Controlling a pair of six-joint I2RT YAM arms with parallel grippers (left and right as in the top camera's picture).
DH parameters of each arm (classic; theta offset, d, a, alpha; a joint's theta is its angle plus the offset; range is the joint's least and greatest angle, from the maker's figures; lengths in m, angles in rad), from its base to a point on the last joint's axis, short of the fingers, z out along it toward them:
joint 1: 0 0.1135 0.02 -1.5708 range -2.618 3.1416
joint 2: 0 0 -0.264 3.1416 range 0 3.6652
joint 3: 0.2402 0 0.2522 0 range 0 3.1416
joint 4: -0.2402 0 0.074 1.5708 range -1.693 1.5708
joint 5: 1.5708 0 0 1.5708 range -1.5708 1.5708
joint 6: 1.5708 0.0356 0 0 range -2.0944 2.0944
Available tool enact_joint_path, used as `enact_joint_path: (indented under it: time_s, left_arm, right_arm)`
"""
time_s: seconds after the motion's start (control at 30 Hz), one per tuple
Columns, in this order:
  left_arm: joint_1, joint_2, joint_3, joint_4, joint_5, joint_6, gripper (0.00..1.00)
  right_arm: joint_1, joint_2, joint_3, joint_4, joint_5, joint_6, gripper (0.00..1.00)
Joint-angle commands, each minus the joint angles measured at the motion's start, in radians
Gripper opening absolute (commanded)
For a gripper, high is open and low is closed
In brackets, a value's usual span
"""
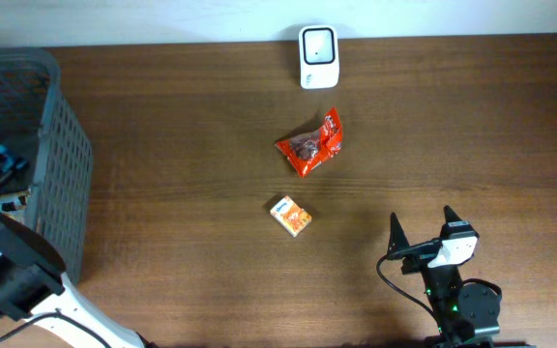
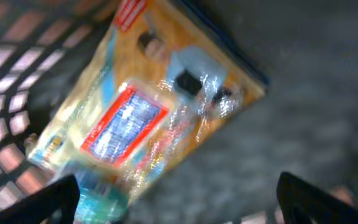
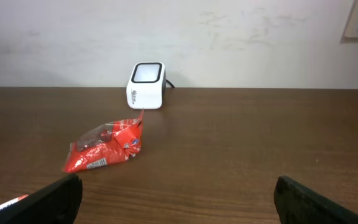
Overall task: Scan the item barcode
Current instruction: 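Reach the left gripper into the basket and grasp the yellow snack bag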
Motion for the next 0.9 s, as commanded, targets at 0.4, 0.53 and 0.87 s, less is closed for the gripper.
enact_joint_path:
  time_s: [0.4,0.53,0.87]
  left_arm:
    - [0.013,-0.008,-0.655,0.577,-0.209,0.080,0.68]
    - [0.010,-0.008,-0.653,0.592,-0.209,0.080,0.00]
    - [-0.003,-0.594,-0.250,0.449,0.311,0.079,0.00]
  right_arm:
    - [0.005,-0.006,-0.008,-0.002,0.008,0.004,0.98]
    - [0.005,-0.006,-0.008,-0.002,0.008,0.004,0.98]
    - [0.005,-0.003,-0.008,-0.002,0.008,0.004,0.99]
